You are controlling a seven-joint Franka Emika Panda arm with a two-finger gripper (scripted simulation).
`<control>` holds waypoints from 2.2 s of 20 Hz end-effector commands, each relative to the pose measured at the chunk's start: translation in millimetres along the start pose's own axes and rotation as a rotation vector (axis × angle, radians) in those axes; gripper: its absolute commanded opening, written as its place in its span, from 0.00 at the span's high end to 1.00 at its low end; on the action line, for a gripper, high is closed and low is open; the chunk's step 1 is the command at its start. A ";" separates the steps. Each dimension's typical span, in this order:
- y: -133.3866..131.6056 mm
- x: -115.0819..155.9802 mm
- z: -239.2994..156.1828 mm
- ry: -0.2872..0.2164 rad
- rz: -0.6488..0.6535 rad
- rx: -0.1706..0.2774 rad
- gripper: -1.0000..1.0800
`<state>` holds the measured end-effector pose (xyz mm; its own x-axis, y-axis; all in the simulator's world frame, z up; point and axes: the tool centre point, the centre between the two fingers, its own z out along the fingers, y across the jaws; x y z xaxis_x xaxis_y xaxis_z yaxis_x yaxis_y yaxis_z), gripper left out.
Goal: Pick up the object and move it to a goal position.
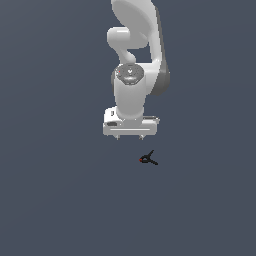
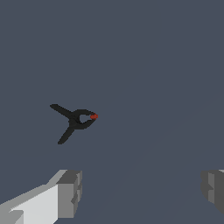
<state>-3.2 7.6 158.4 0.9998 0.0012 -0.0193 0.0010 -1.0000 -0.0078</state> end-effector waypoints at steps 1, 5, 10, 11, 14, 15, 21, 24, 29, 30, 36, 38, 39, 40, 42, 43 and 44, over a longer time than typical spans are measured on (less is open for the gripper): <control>0.0 0.0 0.0 0.000 0.000 0.000 0.04; 2.8 3.9 -0.1 0.007 -0.013 -0.009 0.04; 7.3 10.5 -0.4 0.020 -0.034 -0.025 0.04; 7.1 10.3 -0.4 0.019 -0.033 -0.025 0.04; 6.9 9.9 -0.3 0.018 -0.031 -0.024 0.04; 6.7 10.0 -0.1 0.019 -0.028 -0.024 0.04; 3.9 11.0 2.7 0.019 0.012 -0.021 0.04; 1.4 11.8 5.1 0.019 0.047 -0.019 0.04; -4.3 13.6 10.6 0.018 0.128 -0.015 0.04; -5.7 14.0 11.9 0.018 0.148 -0.014 0.04; -15.5 16.8 21.6 0.017 0.289 -0.008 0.04; -19.1 17.7 25.1 0.017 0.339 -0.006 0.04; -20.8 18.2 26.8 0.016 0.364 -0.005 0.04; -22.6 18.6 28.5 0.016 0.389 -0.004 0.04; -26.1 19.5 32.0 0.016 0.440 -0.003 0.04; -27.8 19.9 33.7 0.015 0.465 -0.002 0.04; -29.5 20.3 35.4 0.015 0.490 -0.001 0.04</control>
<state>15.7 34.7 125.4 0.9006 -0.4347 -0.0052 -0.4347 -0.9006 0.0002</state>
